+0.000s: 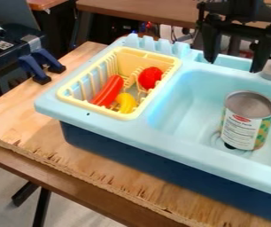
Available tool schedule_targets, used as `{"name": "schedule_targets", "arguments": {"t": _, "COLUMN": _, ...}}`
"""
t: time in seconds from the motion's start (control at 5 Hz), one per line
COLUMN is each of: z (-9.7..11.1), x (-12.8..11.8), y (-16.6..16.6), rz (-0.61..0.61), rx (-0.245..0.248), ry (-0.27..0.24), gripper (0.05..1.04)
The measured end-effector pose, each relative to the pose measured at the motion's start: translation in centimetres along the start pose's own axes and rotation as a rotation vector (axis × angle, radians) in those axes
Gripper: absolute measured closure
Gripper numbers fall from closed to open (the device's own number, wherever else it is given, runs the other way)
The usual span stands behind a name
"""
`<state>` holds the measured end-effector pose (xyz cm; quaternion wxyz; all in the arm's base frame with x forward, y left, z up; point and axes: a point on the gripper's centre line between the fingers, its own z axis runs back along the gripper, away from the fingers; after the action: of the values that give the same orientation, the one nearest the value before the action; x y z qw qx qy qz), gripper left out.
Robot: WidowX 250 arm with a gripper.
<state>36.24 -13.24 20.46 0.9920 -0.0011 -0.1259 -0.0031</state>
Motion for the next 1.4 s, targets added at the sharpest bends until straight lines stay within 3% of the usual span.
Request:
{"name": "schedule_targets", "arguments": {"t": 0.2, "z": -1.6, "x": -0.4, "y": 0.0, "rz": -0.005, "rx": 0.015, "ry": 0.045, "gripper": 0.084}}
{"name": "schedule_targets", "arguments": {"t": 0.4, "z": -1.7, "x": -0.5, "y": 1.9, "rz": 0.021, "rx": -0.006, "ry": 0.073, "gripper": 0.085}}
{"name": "schedule_targets", "arguments": {"t": 0.8, "z": 0.7, "x": -0.5, "y": 7.4, "rz": 0.185, "rx": -0.061, "ry": -0.022, "gripper": 0.084}}
{"name": "schedule_targets", "arguments": {"t": 1.0, "z": 1.0, "x": -0.9, "y": 9.2, "rz": 0.261, "rx": -0.082, "ry": -0.035, "gripper": 0.084}}
{"name": "schedule_targets", "arguments": {"t": 1.4, "z": -1.1, "x": -2.1, "y": 12.6, "rz": 0.372, "rx": -0.074, "ry": -0.001, "gripper": 0.084}}
